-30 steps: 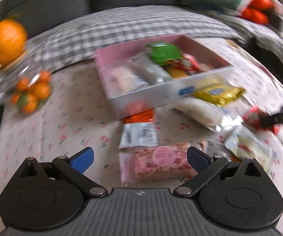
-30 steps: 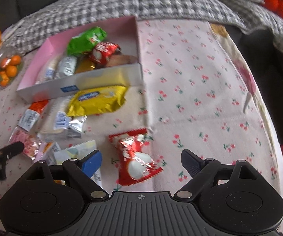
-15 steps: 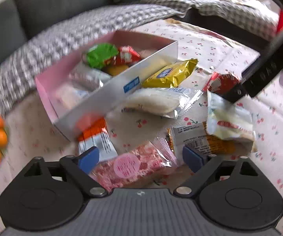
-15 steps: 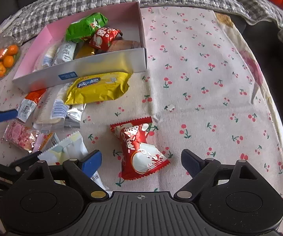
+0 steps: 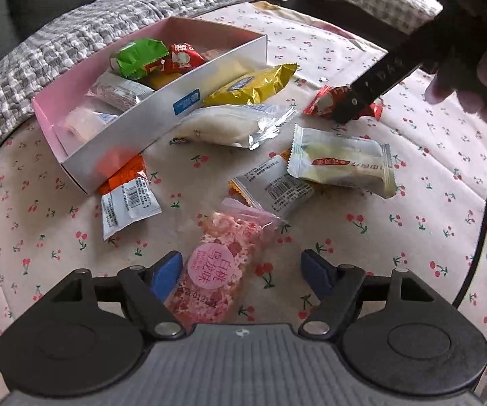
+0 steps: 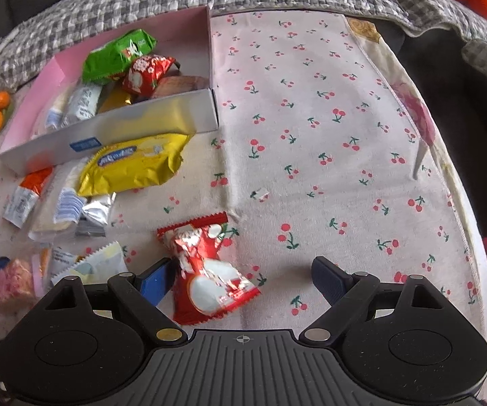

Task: Organize snacks
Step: 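Grasp the pink rectangular packet with the left tool while the right tool grasps a red candy, then lift both held snacks and carry them into the pink box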

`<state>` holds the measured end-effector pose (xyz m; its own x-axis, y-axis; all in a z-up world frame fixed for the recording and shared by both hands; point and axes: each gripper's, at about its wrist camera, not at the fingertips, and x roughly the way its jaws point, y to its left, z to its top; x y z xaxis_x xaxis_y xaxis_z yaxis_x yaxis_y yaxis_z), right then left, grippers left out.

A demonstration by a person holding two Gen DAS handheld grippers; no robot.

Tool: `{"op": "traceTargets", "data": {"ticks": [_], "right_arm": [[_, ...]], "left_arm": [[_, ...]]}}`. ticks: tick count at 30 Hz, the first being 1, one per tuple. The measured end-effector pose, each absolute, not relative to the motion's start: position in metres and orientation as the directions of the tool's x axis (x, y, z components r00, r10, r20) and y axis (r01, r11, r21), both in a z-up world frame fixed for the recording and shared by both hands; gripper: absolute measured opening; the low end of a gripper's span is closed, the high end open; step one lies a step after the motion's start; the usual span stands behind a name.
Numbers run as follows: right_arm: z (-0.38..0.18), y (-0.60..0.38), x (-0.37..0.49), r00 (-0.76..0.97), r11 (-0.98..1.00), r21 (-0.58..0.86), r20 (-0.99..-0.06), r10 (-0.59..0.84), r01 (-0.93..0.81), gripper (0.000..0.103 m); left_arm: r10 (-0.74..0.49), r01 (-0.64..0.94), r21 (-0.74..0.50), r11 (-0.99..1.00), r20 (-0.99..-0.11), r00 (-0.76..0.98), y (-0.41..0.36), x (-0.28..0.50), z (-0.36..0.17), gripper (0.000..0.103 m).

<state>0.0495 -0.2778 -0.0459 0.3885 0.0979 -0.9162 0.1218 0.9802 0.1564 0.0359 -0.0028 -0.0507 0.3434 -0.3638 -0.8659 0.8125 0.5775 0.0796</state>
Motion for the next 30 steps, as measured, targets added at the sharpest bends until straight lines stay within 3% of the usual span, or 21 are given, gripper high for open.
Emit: {"op": "traceTargets", "data": {"ticks": [2,7,12,18,20,21,30], "right_arm": [[-0.044,-0.278,0.049,0.393,0.976,0.181,-0.912,0.12,0.123,0.09],[-0.041,-0.276,0.049,0.394,0.963,0.243,-0.901,0.179,0.119,0.087],[-0.042,-0.272,0.051,0.389,0.969,0.22,-0.907,0.162,0.109,0.08],[-0.044,-0.266,0.051,0.389,0.984,0.158,-0.914,0.115,0.082,0.059],[-0.043,-0.265,0.05,0.394,0.986,0.152,-0.912,0.111,0.072,0.042],[-0.042,-0.265,0.05,0.396,0.985,0.154,-0.911,0.114,0.072,0.038],[-0.034,-0.265,0.048,0.409,0.982,0.177,-0.902,0.136,0.063,0.034]], "left_arm": [[-0.352,0.807,0.096,0.583,-0.865,0.358,-0.005,0.037,-0.05,0.071],[-0.308,0.77,0.11,0.629,-0.874,0.376,-0.007,0.047,-0.048,0.05],[-0.29,0.74,0.093,0.666,-0.882,0.371,-0.005,0.054,-0.049,0.041],[-0.272,0.72,0.095,0.687,-0.886,0.377,-0.004,0.055,-0.048,0.034],[-0.267,0.71,0.095,0.698,-0.886,0.38,-0.004,0.056,-0.047,0.032],[-0.262,0.702,0.095,0.706,-0.886,0.383,-0.004,0.056,-0.047,0.031],[-0.241,0.62,0.051,0.783,-0.894,0.379,0.008,0.064,-0.043,0.03]]}}
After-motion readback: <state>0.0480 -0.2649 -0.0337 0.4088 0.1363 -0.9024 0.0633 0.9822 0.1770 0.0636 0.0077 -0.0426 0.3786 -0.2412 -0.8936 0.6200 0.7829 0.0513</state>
